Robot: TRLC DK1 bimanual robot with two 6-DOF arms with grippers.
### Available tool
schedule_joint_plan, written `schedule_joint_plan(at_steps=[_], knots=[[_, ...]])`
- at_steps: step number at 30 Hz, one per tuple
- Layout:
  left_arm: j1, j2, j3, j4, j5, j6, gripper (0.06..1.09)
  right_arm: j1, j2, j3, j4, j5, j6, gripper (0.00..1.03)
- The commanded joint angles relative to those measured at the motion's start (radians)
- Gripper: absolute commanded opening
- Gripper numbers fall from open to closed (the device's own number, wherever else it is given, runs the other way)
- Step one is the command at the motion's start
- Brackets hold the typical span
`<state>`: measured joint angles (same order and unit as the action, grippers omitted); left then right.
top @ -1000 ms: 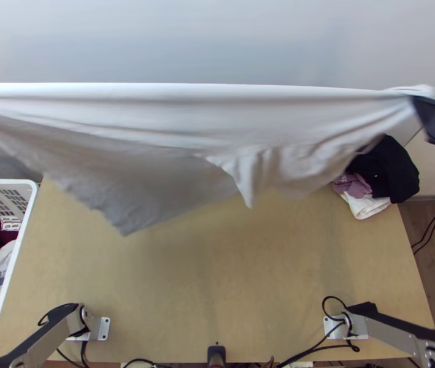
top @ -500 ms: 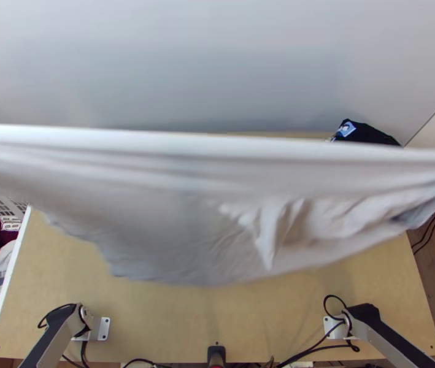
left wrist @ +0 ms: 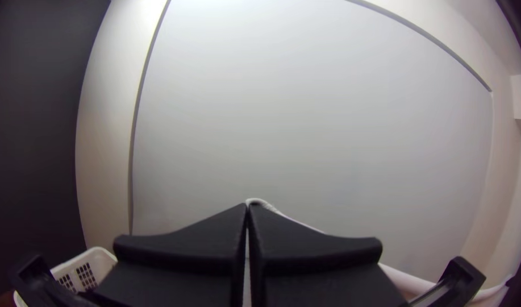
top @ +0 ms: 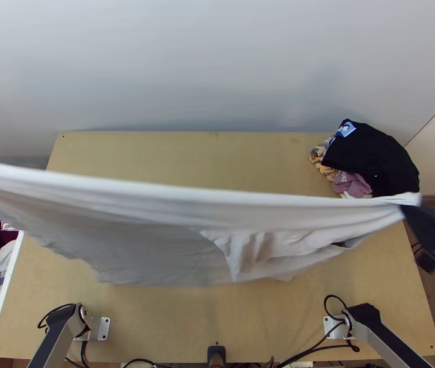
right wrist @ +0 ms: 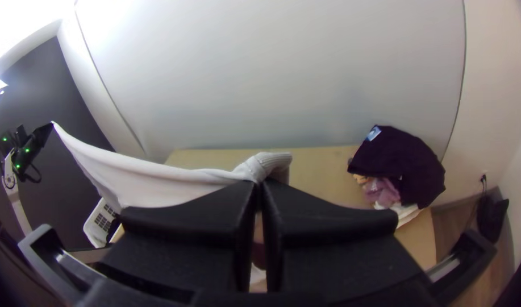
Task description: Fold the t-shirt
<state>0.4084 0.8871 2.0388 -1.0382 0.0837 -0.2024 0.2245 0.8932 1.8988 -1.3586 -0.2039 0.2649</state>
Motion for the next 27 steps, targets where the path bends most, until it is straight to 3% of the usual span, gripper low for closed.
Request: schedule_joint_plan(at_steps=[1,7,13,20,27], knots=[[-0.034,-0.068,-0.315,-0.017,0.093,-0.023,0.10,0.062,0.004,-0.224,0.088,-0.042,0.050,0.03],[-0.075,-0.048,-0.672,0.213,0.094,-0.022,0.10,0.070,0.062,-0.498,0.365,-0.042,0.063,0.03],[-0.221,0.090,-0.845,0.497,-0.056,0.004,0.10,0.035,0.242,-0.649,0.633,-0.060,0.071,0.03],[-0.324,0.406,-0.793,0.711,-0.148,0.003,0.10,-0.082,0.556,-0.607,0.869,-0.075,0.131,0.03],[-0.352,0.773,-0.591,0.817,-0.188,0.003,0.10,-0.132,0.862,-0.419,0.897,-0.075,0.177,0.03]])
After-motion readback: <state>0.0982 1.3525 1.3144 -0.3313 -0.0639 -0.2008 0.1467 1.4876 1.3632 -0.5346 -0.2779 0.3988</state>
